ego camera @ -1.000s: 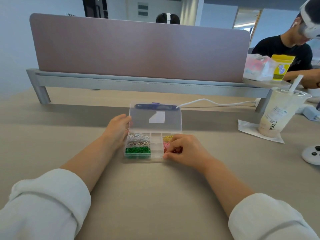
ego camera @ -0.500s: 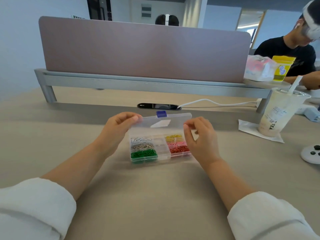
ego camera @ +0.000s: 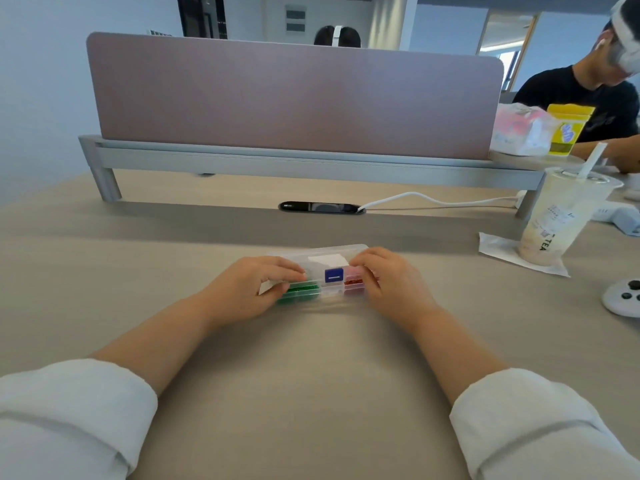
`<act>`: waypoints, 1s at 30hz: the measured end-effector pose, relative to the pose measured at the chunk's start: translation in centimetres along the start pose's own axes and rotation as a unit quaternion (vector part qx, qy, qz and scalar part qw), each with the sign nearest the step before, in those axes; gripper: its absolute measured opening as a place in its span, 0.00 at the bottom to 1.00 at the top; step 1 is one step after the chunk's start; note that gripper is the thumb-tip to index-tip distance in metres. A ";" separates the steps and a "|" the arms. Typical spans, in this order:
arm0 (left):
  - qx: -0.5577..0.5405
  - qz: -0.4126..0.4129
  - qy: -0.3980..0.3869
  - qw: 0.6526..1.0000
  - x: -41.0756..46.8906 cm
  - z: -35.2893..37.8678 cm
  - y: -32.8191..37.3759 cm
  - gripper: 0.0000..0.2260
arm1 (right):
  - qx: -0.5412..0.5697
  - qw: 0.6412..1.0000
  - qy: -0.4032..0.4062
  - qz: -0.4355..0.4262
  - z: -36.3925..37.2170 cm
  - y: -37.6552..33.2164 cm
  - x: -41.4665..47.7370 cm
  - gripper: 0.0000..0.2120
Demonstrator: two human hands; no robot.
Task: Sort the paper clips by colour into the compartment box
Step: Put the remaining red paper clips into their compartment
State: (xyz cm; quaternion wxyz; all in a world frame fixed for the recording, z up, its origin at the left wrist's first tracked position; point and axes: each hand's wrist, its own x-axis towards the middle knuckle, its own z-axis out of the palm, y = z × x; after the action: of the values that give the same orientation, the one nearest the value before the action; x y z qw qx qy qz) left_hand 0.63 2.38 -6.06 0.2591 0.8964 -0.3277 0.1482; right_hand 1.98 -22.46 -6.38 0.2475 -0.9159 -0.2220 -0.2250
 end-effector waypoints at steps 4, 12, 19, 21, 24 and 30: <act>0.075 -0.004 -0.033 0.997 -0.1 0.5 0.1 0.22 | -0.019 0.999 -0.041 0.016 -0.1 -0.3 0.0 0.10; 0.119 0.011 -0.060 0.991 0.6 0.7 0.4 0.19 | -0.080 0.993 -0.068 0.050 -0.6 -1.3 0.2 0.11; 0.129 0.020 -0.034 0.991 0.9 0.7 0.0 0.13 | -0.090 0.992 -0.085 0.027 -0.6 -1.6 0.0 0.17; 0.137 0.026 -0.027 0.990 0.9 0.8 0.0 0.13 | -0.084 0.991 -0.095 0.034 -0.6 -1.7 0.0 0.17; 0.147 0.033 -0.022 0.988 1.0 0.9 -0.3 0.14 | -0.081 0.990 -0.105 0.041 -0.6 -2.0 0.1 0.16; 0.146 0.001 -0.012 0.989 1.5 1.6 -0.4 0.15 | -0.142 0.982 -0.114 0.043 0.2 -2.8 0.5 0.14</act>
State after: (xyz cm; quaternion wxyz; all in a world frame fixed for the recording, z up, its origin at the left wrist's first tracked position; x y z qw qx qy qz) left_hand 2.16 0.99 -6.83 0.1216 0.9259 -0.3065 0.1841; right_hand 1.01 -20.02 -5.26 0.0978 -0.9699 -0.1754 -0.1379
